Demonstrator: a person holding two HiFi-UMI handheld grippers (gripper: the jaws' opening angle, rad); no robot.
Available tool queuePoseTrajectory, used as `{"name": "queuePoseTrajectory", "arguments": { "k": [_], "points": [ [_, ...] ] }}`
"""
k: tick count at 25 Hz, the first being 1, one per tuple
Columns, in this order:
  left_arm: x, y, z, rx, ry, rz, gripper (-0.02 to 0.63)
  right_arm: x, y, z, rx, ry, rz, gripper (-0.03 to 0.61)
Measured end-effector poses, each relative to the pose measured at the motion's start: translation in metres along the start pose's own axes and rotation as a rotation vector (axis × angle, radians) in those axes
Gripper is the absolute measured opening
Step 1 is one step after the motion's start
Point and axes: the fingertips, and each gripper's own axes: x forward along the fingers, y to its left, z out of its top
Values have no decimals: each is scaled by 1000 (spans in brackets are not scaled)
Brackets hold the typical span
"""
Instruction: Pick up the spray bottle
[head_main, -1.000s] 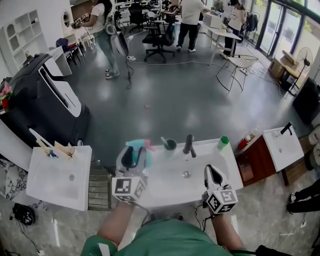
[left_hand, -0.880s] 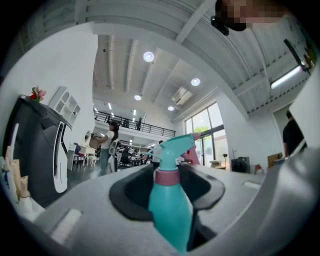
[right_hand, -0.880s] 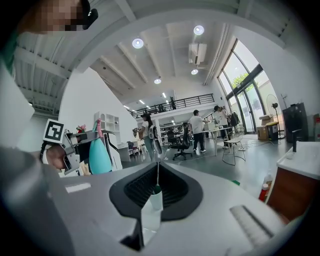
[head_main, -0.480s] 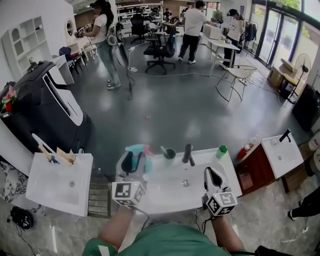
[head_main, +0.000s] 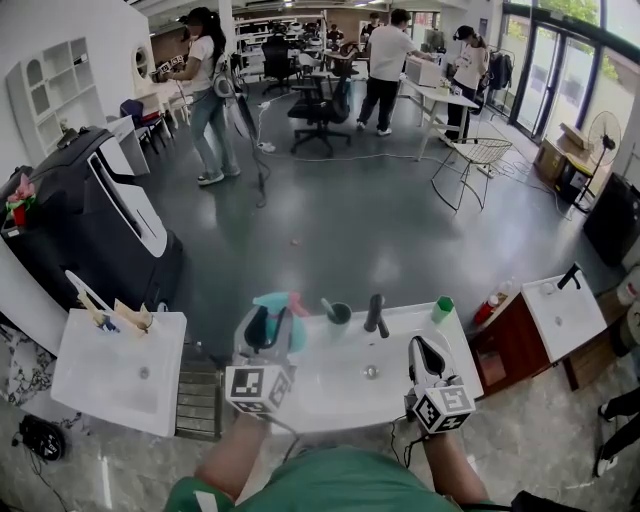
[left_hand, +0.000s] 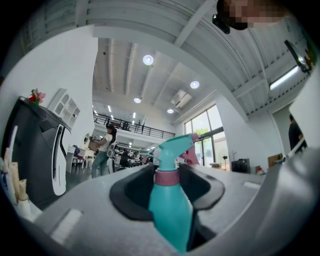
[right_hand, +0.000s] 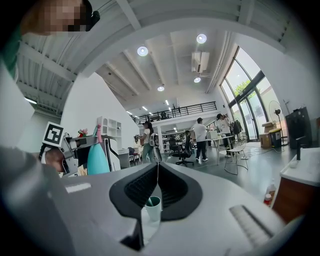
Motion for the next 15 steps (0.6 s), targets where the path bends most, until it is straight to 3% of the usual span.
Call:
{"name": "queuePoseTrajectory", "arguments": {
  "k": [15],
  "points": [
    [-1,2,-9,-17,24,3,153,2,1,-3,-5,20,5,5]
  ]
}}
